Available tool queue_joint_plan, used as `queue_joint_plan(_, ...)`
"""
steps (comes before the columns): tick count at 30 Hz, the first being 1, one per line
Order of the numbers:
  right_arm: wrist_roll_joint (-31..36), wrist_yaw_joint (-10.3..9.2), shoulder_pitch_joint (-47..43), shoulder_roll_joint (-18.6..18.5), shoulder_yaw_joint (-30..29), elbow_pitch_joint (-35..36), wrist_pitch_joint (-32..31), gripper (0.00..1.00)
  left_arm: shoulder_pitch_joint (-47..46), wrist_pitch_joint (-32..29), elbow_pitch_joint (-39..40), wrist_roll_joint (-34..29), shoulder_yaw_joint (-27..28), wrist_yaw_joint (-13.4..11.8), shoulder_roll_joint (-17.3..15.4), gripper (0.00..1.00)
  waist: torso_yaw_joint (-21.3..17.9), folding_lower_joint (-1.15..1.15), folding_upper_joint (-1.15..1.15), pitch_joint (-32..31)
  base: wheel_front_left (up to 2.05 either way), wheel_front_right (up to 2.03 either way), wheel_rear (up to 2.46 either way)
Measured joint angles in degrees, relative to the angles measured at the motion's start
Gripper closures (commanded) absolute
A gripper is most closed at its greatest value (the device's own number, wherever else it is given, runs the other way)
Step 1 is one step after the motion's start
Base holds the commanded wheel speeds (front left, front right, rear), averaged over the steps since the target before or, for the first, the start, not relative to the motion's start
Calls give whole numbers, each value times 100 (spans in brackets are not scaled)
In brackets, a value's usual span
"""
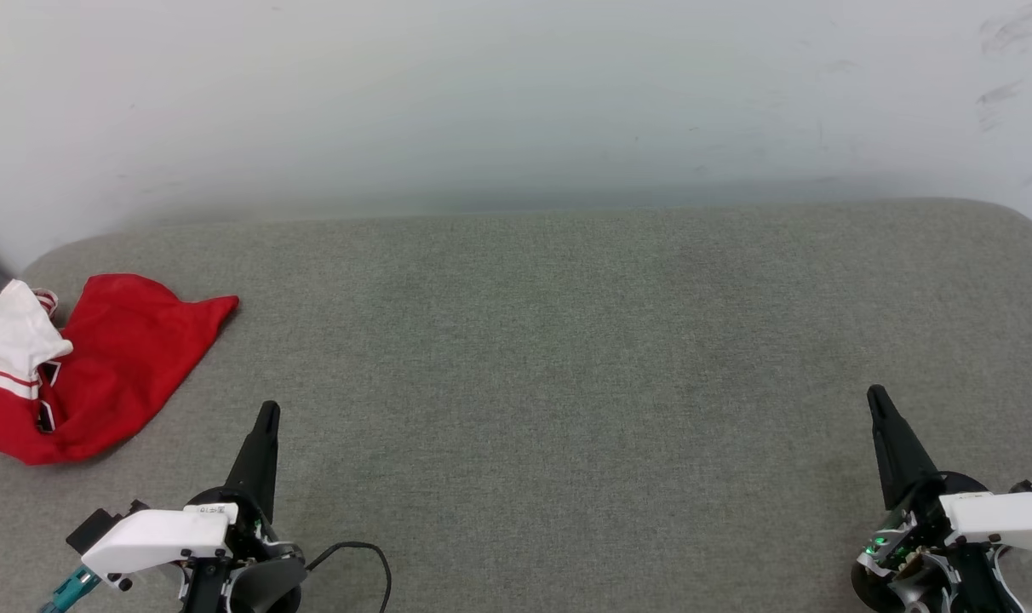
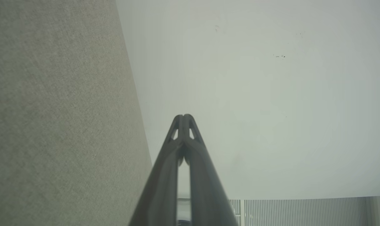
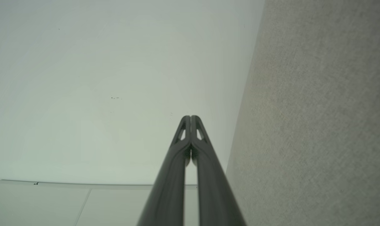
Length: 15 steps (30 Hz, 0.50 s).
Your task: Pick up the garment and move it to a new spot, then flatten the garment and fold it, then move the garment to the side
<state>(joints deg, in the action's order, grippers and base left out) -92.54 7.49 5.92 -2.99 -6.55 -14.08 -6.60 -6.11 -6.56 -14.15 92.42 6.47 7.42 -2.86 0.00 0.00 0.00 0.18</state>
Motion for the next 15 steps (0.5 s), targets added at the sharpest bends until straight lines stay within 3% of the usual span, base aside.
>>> queue_joint_plan(15,0,0,0,0,-1,0,0,100,0,0,1,0,1,0,0,100,0,0,0,0,0,0,0)
